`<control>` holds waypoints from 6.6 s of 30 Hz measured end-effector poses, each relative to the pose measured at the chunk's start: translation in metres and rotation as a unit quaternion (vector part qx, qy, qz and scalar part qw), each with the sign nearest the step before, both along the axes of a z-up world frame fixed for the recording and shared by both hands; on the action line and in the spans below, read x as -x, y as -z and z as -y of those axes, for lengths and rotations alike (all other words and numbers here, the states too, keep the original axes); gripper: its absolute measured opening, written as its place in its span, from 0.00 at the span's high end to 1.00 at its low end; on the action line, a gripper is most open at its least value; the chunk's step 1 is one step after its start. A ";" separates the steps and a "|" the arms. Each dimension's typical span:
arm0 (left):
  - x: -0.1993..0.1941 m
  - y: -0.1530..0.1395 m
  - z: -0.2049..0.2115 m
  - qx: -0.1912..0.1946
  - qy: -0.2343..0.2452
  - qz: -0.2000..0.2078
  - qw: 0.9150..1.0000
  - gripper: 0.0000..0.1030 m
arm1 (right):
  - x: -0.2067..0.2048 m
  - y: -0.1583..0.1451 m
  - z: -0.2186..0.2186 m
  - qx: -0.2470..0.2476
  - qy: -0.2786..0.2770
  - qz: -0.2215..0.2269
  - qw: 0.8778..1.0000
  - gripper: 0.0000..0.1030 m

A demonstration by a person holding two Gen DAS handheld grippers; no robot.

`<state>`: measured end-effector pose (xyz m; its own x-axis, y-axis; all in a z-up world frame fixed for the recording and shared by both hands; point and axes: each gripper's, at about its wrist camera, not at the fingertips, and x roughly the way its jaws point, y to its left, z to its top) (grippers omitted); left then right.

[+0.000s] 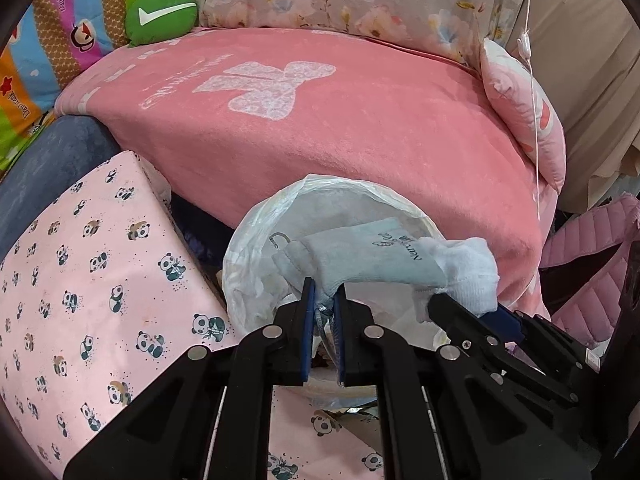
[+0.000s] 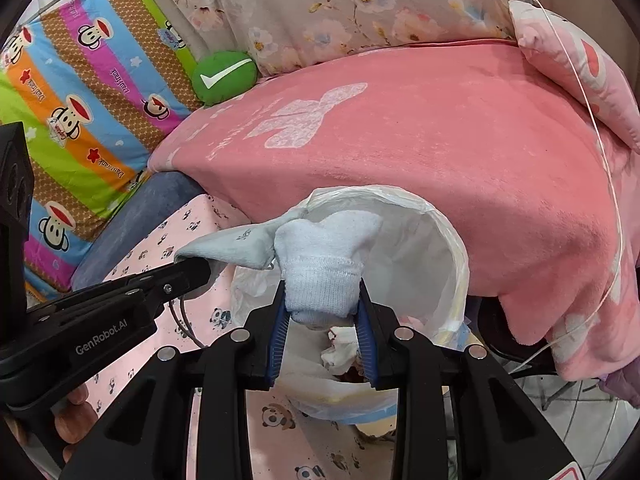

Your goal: Collect trash

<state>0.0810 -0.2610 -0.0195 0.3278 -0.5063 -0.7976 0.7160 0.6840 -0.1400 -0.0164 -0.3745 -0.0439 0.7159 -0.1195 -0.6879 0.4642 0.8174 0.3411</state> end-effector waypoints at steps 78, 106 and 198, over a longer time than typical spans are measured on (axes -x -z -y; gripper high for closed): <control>0.002 0.021 -0.122 -0.062 -0.174 0.047 0.982 0.14 | 0.014 -0.005 -0.068 0.111 -0.010 -0.096 0.989 0.04; 0.015 0.007 -0.114 -0.058 -0.175 0.066 0.981 0.13 | 0.013 -0.011 -0.071 0.144 -0.019 -0.096 0.985 0.04; 0.042 0.006 -0.099 -0.061 -0.174 0.066 0.981 0.07 | 0.046 -0.010 -0.048 0.135 0.009 -0.098 0.986 0.04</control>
